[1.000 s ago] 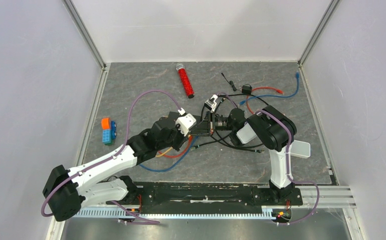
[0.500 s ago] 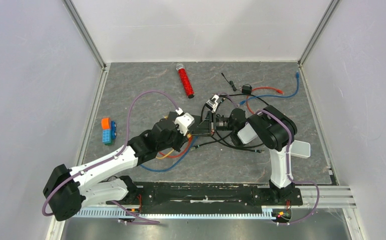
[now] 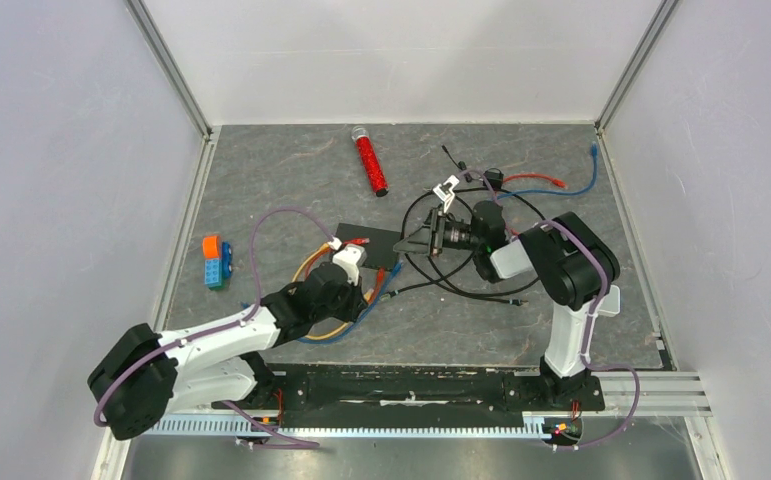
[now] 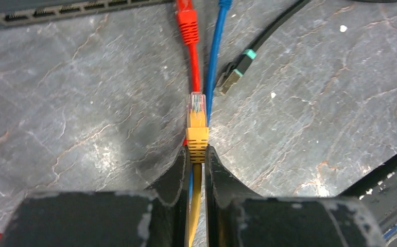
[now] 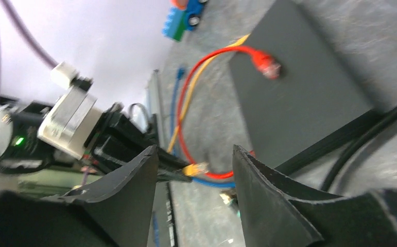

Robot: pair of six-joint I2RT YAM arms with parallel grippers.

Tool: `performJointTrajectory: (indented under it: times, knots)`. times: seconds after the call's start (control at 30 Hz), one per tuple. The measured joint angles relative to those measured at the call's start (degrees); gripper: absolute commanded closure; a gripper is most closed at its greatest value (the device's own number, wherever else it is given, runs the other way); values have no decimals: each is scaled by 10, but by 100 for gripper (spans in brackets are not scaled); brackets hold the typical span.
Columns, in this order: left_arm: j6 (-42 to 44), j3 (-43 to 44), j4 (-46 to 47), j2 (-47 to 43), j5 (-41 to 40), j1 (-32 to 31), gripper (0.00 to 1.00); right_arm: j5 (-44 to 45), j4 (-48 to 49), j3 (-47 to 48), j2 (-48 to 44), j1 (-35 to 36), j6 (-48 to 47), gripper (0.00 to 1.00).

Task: Insert the plug into the switch port
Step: Insert the connector into the switch port.

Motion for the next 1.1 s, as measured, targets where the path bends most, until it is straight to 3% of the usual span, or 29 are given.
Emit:
performJointTrajectory:
  times: [0.13,0.3,0.67,1.1]
  knots:
    - [-36,-29,15,-9,-28,0,98,50,-215,94,-8,1,-166,40]
    - [-53,-57,53,-19,-68,0,98,87,-358,188,-5,1,-304,40]
    - [-53,-58,143,66,-108,1,98,95,-473,350,119,9,-419,40]
    - [-56,-35,223,146,-110,30,98,53,-561,433,193,41,-497,43]
